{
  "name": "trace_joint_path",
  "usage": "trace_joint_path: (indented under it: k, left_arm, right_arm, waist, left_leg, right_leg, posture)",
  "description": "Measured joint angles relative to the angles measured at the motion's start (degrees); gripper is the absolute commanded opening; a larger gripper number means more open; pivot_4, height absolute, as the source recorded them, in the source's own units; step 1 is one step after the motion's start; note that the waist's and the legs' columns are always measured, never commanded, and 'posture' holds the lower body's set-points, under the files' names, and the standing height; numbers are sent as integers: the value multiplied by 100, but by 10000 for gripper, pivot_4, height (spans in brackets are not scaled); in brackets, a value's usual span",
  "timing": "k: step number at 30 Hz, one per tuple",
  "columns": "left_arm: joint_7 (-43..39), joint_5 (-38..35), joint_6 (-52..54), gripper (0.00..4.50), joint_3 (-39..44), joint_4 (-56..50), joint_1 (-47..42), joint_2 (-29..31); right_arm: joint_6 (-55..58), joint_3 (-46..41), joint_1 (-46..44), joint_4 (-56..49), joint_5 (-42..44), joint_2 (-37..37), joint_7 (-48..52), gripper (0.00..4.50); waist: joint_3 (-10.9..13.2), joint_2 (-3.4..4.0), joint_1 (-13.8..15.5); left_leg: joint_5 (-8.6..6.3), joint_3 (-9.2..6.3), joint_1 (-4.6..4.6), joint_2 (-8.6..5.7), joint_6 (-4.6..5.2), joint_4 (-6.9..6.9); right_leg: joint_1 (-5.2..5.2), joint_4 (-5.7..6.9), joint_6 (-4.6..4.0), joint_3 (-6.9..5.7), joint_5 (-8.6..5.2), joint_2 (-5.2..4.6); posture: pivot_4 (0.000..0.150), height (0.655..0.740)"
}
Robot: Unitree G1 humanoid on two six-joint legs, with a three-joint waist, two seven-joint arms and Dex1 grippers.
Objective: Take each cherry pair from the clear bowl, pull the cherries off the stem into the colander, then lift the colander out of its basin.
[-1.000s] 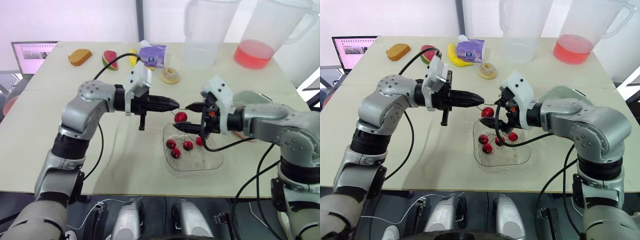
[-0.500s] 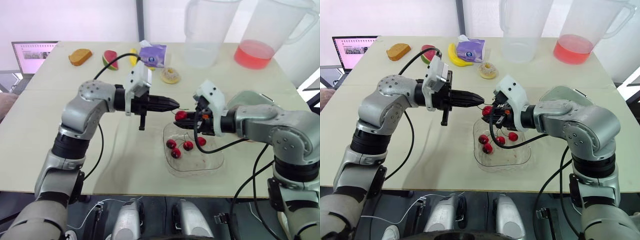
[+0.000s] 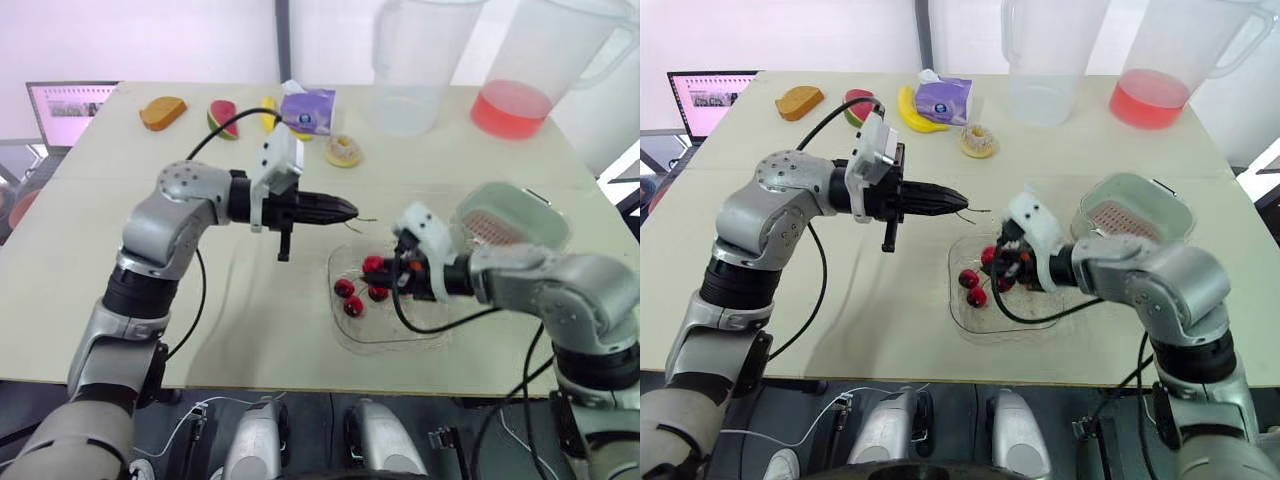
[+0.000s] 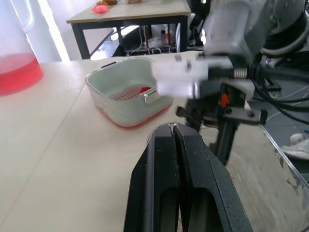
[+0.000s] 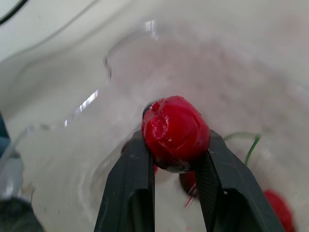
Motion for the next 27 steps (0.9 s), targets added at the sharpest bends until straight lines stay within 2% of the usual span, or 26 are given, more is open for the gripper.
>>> trace_joint_path:
  k: [7,11,14,16,20,26,27]
  left_arm:
    - [27,-6,1,0,-4,-17,1,8]
    - [48,-18,18,0,-2,-101,10,60]
    - [54,-87,108,0,11,-229,56,155]
    - [72,-131,143,0,75,-289,113,191]
    - [136,-177,234,0,89,-400,169,160]
    - [186,-213,239,0,90,-403,211,144]
    - [192,-213,239,0,90,-403,212,146]
  right_arm:
    - [3,-383,10,-14,25,1,-80,6314]
    - [127,-1058,-19,-9,76,-238,-147,6314]
    - [25,-1719,-73,423,-417,-814,-524,6314]
    - [-140,-2074,-173,1084,-1020,-916,-1033,6314]
    - [-323,-2145,-153,2014,-1691,-798,-1560,6314]
    - [-598,-1838,-66,2532,-2060,-720,-1586,6314]
    - [-638,-1835,-43,2599,-2107,-686,-1581,11197]
  waist:
    - [0,0,25]
    - [0,0,51]
    - [0,-1,53]
    - [0,-1,36]
    - [0,2,1]
    - [1,6,20]
    - [2,6,24]
  left_leg:
    - [0,-2,0,-1,-1,-1]
    - [0,-2,-2,-4,0,-1]
    - [-1,1,-2,-8,1,0]
    - [1,1,1,-5,-1,0]
    - [7,2,2,0,-11,-9]
    - [8,4,2,-1,-14,-8]
    - [8,5,1,-3,-13,-8]
  right_leg:
    - [-1,0,0,-1,0,3]
    - [1,-1,0,-2,0,0]
    - [3,-3,0,-1,0,-5]
    - [3,-3,0,-1,0,-3]
    - [-6,-1,0,6,0,5]
    - [-6,0,0,7,0,10]
    - [-6,0,0,6,0,9]
  posture:
    - [1500,7400]
    - [1500,7400]
    - [1500,7400]
    - [1500,7400]
    - [1500,7400]
    - [1500,7400]
    - [1500,7400]
